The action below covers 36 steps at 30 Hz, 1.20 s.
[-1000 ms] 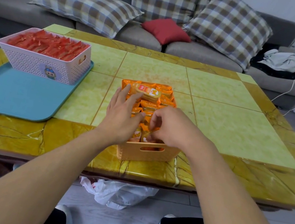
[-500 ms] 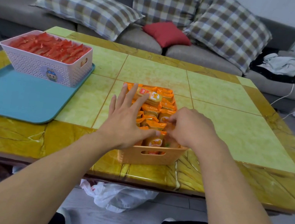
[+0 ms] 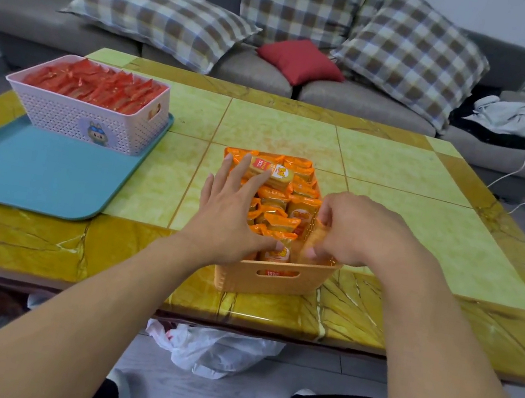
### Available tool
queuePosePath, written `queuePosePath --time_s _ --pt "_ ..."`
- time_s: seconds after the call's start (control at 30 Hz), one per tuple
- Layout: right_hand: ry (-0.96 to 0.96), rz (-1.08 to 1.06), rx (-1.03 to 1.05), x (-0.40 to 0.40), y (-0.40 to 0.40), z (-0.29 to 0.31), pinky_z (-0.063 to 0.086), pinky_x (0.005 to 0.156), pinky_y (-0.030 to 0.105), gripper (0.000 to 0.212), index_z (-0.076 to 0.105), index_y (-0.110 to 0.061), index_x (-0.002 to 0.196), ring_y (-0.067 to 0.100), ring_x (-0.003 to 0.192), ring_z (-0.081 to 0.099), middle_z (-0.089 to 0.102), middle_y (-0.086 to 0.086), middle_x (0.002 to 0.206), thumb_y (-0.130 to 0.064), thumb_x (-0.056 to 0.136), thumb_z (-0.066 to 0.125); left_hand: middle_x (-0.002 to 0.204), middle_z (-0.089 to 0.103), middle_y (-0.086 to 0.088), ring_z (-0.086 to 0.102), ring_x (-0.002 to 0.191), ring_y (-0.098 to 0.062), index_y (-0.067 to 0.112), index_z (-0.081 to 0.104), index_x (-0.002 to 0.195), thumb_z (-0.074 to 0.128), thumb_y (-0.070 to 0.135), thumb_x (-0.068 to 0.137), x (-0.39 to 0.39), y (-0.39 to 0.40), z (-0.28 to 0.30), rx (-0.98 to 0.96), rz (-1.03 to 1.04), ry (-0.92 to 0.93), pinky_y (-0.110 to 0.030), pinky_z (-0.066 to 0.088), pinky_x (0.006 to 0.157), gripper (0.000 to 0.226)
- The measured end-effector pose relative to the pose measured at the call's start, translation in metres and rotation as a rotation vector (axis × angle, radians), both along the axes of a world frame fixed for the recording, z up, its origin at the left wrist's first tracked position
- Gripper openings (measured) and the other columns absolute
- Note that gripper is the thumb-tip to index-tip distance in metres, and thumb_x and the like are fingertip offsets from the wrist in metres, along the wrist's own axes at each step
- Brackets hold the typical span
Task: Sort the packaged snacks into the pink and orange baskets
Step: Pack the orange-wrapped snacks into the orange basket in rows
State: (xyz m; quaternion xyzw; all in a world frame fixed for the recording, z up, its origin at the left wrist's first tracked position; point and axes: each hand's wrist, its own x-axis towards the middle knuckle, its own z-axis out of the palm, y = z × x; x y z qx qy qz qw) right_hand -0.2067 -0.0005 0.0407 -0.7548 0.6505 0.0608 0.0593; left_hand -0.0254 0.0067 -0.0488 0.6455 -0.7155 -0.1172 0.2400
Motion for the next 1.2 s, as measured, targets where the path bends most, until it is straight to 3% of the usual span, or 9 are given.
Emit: queuePosePath --time_s 0.2,0.3,0.37,0.47,0.6,0.8,0.93,1.1,1.2 --pt "-0.491 0.037 -0.200 -0.024 0.002 0.024 0.054 0.082 0.045 0.042 0.055 -0.029 0.085 0.017 0.092 0.064 0.067 -0.012 0.099 -0.024 0.068 0.093 0.169 -0.001 0.008 -0.020 0.153 -0.015 0.039 0.026 0.156 0.058 0.088 0.063 0.002 0.001 0.000 -0.109 -0.085 0.032 -0.054 -0.004 0.124 0.109" --pt "-0.814 0.262 -0.141 -0.018 0.001 0.018 0.058 0.082 0.041 0.042 0.055 -0.024 0.078 0.009 0.096 0.070 0.075 -0.011 0.098 -0.004 0.067 0.091 0.164 0.026 0.009 -0.001 0.155 -0.011 0.039 0.048 0.146 0.054 0.080 0.073 0.001 0.003 0.001 -0.262 -0.138 0.151 -0.053 0.007 0.124 0.084" --pt "-0.868 0.330 -0.103 -0.013 -0.004 0.007 0.059 0.081 0.040 0.043 0.055 -0.022 0.077 0.010 0.102 0.069 0.075 -0.012 0.106 0.001 0.067 0.089 0.153 0.045 0.010 0.016 0.153 -0.013 0.036 0.060 0.135 0.061 0.066 0.079 0.003 0.001 0.003 -0.328 -0.141 0.275 -0.052 0.018 0.122 0.063" --pt "-0.731 0.303 -0.020 -0.013 -0.012 -0.006 0.057 0.082 0.039 0.042 0.058 -0.029 0.078 0.004 0.108 0.061 0.067 -0.017 0.119 -0.005 0.067 0.091 0.140 0.058 0.010 0.030 0.148 -0.015 0.032 0.069 0.125 0.073 0.033 0.078 0.015 -0.004 0.001 -0.414 -0.113 0.287 -0.050 0.026 0.118 0.047" --pt "-0.491 0.220 -0.065 -0.024 -0.020 -0.019 0.054 0.082 0.039 0.032 0.065 -0.036 0.081 0.005 0.098 0.062 0.067 -0.014 0.112 -0.014 0.074 0.088 0.141 0.056 0.011 0.028 0.147 -0.015 0.032 0.072 0.121 0.068 0.000 0.073 0.030 -0.005 0.005 -0.364 -0.085 0.230 -0.044 0.022 0.120 0.058" --pt "-0.143 0.102 -0.080 -0.013 -0.026 -0.035 0.054 0.081 0.035 0.026 0.073 -0.042 0.094 0.020 0.098 0.065 0.067 -0.007 0.111 -0.027 0.076 0.086 0.154 0.041 0.017 0.008 0.153 -0.008 0.037 0.064 0.129 0.055 0.027 0.070 0.030 0.007 0.013 -0.121 -0.193 0.230 -0.047 0.008 0.124 0.060" --pt "0.030 0.166 -0.113 0.003 -0.020 -0.030 0.046 0.069 0.032 0.024 0.077 -0.035 0.095 0.025 0.089 0.064 0.064 -0.001 0.104 -0.014 0.085 0.072 0.138 0.056 0.023 0.022 0.149 -0.004 0.038 0.071 0.121 0.058 0.057 0.085 0.024 0.007 0.009 -0.211 -0.190 0.177 -0.047 0.004 0.125 0.042" --pt "0.133 0.173 -0.019 0.018 -0.019 -0.036 0.041 0.057 0.031 0.015 0.067 -0.016 0.090 0.018 0.059 0.048 0.051 0.001 0.074 -0.002 0.085 0.063 0.119 0.066 0.015 0.049 0.128 -0.005 0.039 0.068 0.118 0.073 0.051 0.076 0.024 0.006 0.005 -0.192 -0.178 0.173 -0.037 0.007 0.124 0.044" --pt "0.174 0.174 0.099 0.024 -0.022 -0.041 0.045 0.061 0.032 0.014 0.057 -0.015 0.080 0.021 0.064 0.054 0.055 0.003 0.076 -0.006 0.086 0.065 0.122 0.064 0.013 0.048 0.124 -0.009 0.033 0.068 0.122 0.081 0.044 0.079 0.022 0.006 0.005 -0.145 -0.151 0.181 -0.040 0.025 0.120 0.046"
